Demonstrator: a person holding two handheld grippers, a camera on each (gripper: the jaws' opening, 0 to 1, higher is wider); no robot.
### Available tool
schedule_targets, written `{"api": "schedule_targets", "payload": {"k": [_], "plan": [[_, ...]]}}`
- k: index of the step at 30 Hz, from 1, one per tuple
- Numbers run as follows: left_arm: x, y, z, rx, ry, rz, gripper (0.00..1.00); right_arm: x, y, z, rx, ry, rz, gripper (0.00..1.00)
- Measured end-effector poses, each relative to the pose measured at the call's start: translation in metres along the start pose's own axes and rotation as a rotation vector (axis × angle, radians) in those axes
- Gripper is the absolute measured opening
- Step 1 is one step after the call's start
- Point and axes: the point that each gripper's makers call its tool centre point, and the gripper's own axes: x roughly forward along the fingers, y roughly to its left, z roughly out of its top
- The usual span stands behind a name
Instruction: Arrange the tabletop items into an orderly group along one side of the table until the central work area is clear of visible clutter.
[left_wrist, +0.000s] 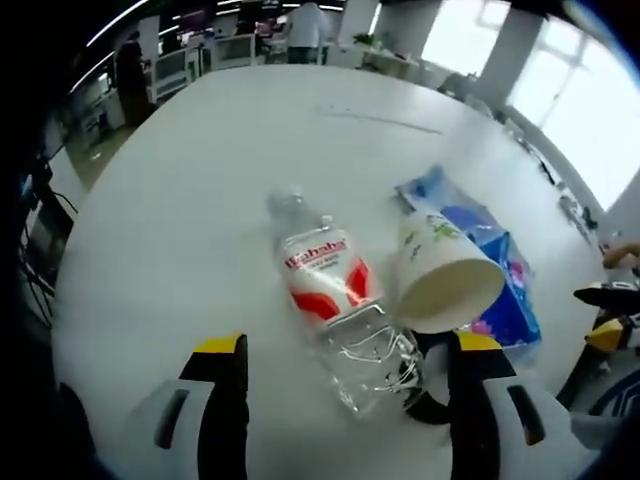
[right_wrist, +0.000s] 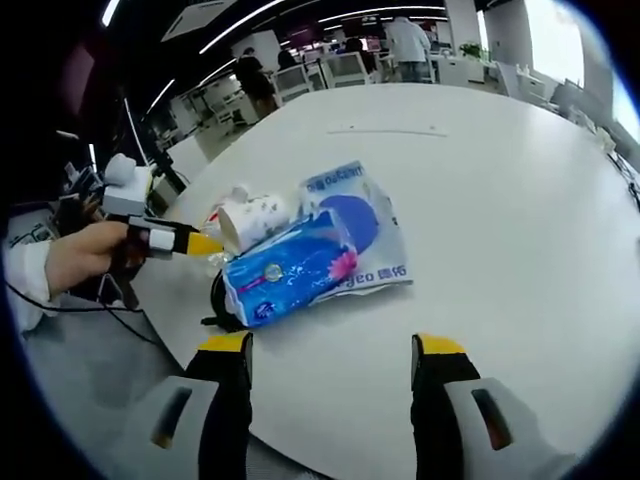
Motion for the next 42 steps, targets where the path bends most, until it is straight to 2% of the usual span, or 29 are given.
{"api": "schedule_targets", "payload": {"k": [7, 16, 25, 31, 35, 36, 39, 42], "plan": [[0.006, -0.002, -0.008, 0.013, 0.022, 0.006, 0.77, -0.001, -0.003, -0.003, 0.013, -0.001, -0.003, 0.62], [0.005, 0.0, -0.014, -0.003, 0.036, 0.006, 0.7, -0.003, -0.005, -0.005, 0.031, -0.004, -0.01, 0.62], [0.003, 0.003, -0.017, -0.035, 0.036, 0.001, 0.68, 0.001, -0.002, -0.006, 0.038, -0.003, 0.002, 0.62], [0.0, -0.001, -0.02, -0.058, 0.036, -0.017, 0.58, 0.002, -0.003, -0.006, 0.043, -0.003, 0.0, 0.61], [-0.001, -0.012, -0.02, -0.097, 0.025, -0.062, 0.42, 0.002, -0.002, -0.007, 0.045, -0.002, -0.002, 0.61], [-0.001, -0.009, -0.02, -0.097, 0.023, -0.039, 0.41, 0.002, -0.003, -0.007, 0.046, -0.002, -0.001, 0.61], [0.0, -0.009, -0.019, -0.097, 0.019, -0.037, 0.4, 0.002, -0.003, -0.007, 0.047, -0.001, 0.0, 0.61], [-0.003, -0.005, -0.02, -0.136, 0.012, -0.033, 0.38, 0.003, -0.003, -0.007, 0.048, -0.001, 0.0, 0.61]]}}
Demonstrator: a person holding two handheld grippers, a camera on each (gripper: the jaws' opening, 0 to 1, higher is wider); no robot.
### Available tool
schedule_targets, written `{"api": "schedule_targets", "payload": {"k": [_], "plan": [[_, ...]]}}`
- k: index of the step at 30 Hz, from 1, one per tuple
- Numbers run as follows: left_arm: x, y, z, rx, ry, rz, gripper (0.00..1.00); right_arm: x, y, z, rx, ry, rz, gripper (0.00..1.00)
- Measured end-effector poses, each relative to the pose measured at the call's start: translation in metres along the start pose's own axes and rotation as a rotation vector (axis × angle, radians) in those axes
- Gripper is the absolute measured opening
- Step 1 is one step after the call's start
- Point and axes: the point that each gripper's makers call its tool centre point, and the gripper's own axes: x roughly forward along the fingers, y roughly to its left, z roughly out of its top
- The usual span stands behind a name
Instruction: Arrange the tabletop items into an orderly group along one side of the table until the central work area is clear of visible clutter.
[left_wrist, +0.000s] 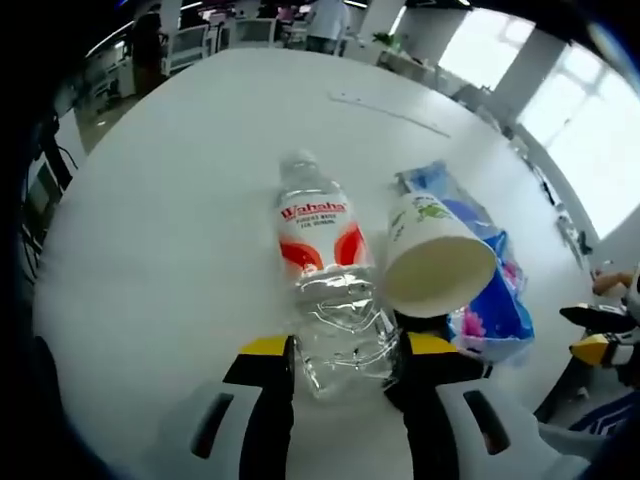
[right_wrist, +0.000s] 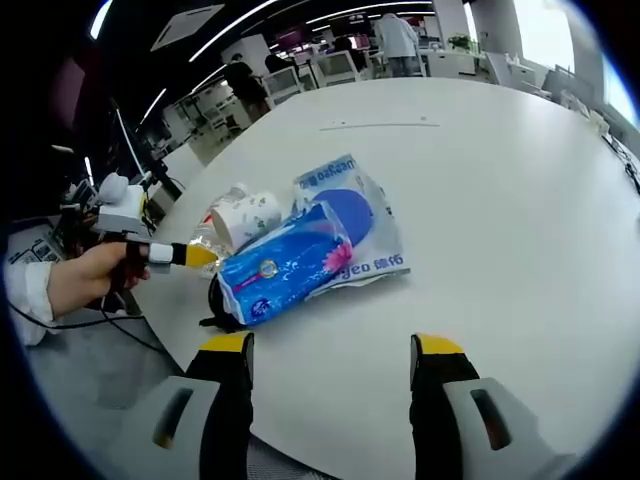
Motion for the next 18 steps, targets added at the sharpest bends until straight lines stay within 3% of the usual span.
{"api": "schedule_targets", "payload": {"k": [8, 18], "plan": [[-0.001, 0.002, 0.001, 0.003, -0.013, 0.001, 0.35, -0.001, 0.004, 0.006, -0.002, -0.011, 0.007, 0.61], [0.001, 0.002, 0.002, -0.003, -0.014, -0.003, 0.35, -0.011, 0.025, 0.052, 0.014, -0.127, 0.063, 0.6]]}}
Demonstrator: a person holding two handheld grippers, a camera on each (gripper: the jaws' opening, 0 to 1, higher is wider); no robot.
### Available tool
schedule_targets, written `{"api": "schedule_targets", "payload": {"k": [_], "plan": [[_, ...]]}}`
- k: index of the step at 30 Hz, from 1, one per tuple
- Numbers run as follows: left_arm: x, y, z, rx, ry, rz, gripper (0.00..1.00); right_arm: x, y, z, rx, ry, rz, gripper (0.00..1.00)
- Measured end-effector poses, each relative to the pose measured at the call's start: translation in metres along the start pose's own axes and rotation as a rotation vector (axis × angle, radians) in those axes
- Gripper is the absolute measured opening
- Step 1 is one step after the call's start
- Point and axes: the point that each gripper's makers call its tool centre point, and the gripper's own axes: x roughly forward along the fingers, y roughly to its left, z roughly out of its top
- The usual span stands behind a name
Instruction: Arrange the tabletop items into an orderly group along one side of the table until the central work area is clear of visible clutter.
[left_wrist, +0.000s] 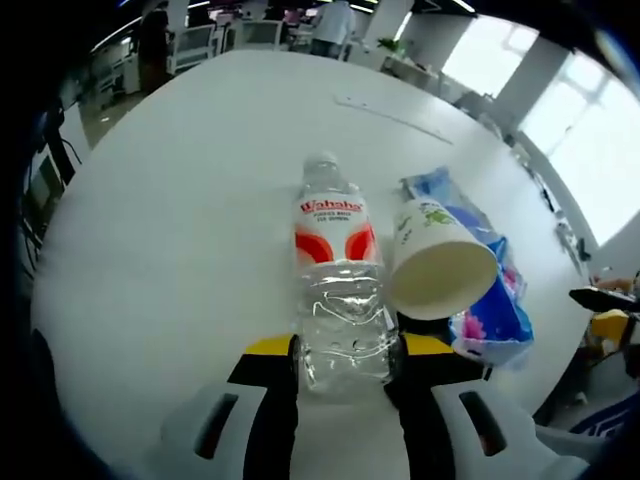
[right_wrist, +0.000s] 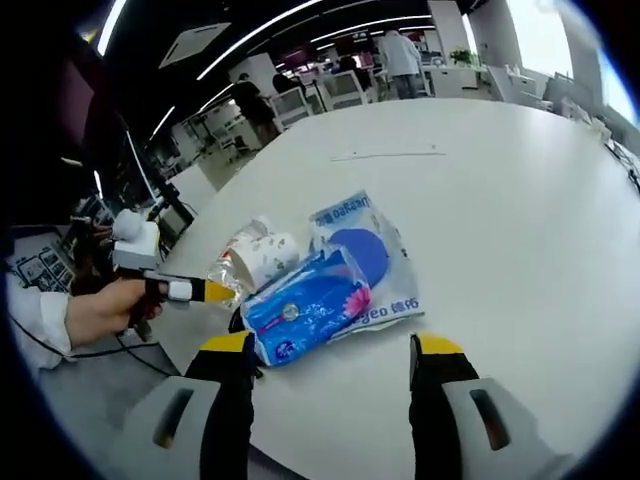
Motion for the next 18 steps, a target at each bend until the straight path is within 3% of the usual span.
{"api": "schedule_targets", "payload": {"k": [8, 14, 16, 18], "plan": [[0.0, -0.001, 0.0, 0.005, -0.003, 0.003, 0.35, 0.017, 0.034, 0.049, 0.008, -0.075, 0.117, 0.6], [0.0, -0.001, 0.0, 0.009, -0.008, 0.004, 0.35, 0.044, 0.068, 0.085, -0.011, -0.083, 0.214, 0.57], [0.0, -0.001, 0.0, 0.01, -0.012, 0.007, 0.35, 0.052, 0.086, 0.1, 0.013, -0.098, 0.279, 0.55], [0.001, -0.001, 0.0, 0.011, -0.013, 0.012, 0.35, 0.063, 0.093, 0.11, 0.047, -0.088, 0.293, 0.54]]}}
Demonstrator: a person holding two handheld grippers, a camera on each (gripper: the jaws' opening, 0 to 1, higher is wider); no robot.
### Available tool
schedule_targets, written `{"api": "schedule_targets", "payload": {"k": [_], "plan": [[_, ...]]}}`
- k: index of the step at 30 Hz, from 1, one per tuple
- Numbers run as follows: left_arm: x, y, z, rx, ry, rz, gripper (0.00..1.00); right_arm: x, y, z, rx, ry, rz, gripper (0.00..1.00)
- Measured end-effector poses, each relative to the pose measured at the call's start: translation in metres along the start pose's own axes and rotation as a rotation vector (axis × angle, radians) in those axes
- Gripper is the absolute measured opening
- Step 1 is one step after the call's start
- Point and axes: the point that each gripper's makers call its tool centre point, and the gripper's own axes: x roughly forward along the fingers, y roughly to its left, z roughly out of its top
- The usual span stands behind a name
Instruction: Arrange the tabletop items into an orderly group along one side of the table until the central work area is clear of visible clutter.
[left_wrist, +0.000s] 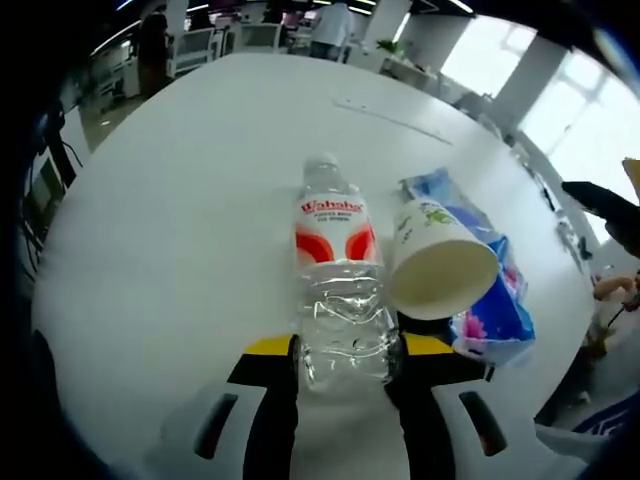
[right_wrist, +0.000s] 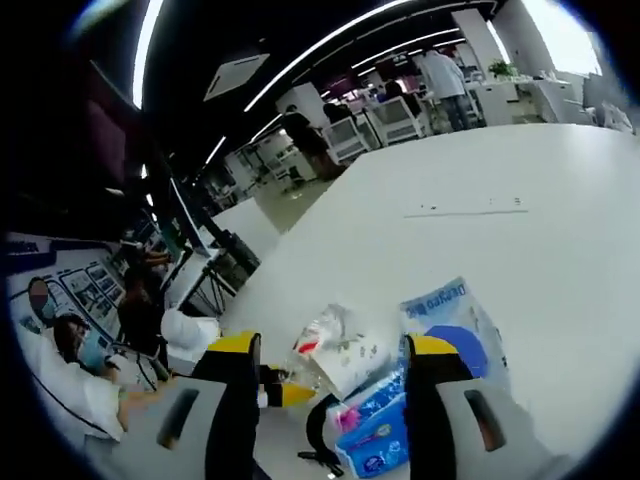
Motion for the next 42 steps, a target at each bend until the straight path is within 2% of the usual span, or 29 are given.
{"api": "schedule_targets", "payload": {"k": [4, 10, 14, 20, 23, 27, 34, 42], "plan": [[0.0, 0.0, 0.0, -0.001, -0.001, 0.0, 0.35, 0.023, 0.008, 0.012, 0.019, 0.012, 0.02, 0.53], [-0.001, -0.001, 0.0, -0.001, -0.007, 0.002, 0.36, 0.062, 0.012, 0.012, 0.018, 0.114, 0.024, 0.49], [-0.001, -0.002, 0.0, 0.002, -0.008, 0.012, 0.36, 0.08, 0.018, 0.009, 0.041, 0.156, 0.043, 0.5], [-0.002, -0.002, 0.0, 0.0, -0.012, 0.016, 0.36, 0.104, 0.016, 0.0, 0.074, 0.203, 0.012, 0.5], [-0.002, -0.002, 0.0, -0.004, -0.013, 0.019, 0.35, 0.118, 0.023, -0.008, 0.103, 0.252, 0.037, 0.5], [-0.003, -0.002, 0.0, -0.014, -0.016, 0.017, 0.36, 0.136, 0.019, -0.016, 0.059, 0.303, -0.009, 0.5], [-0.003, -0.002, 0.0, -0.015, -0.022, 0.016, 0.36, 0.153, 0.014, -0.027, 0.083, 0.327, -0.06, 0.48], [-0.001, -0.001, 0.001, -0.013, -0.023, 0.014, 0.36, 0.162, 0.001, -0.038, 0.077, 0.365, -0.119, 0.48]]}}
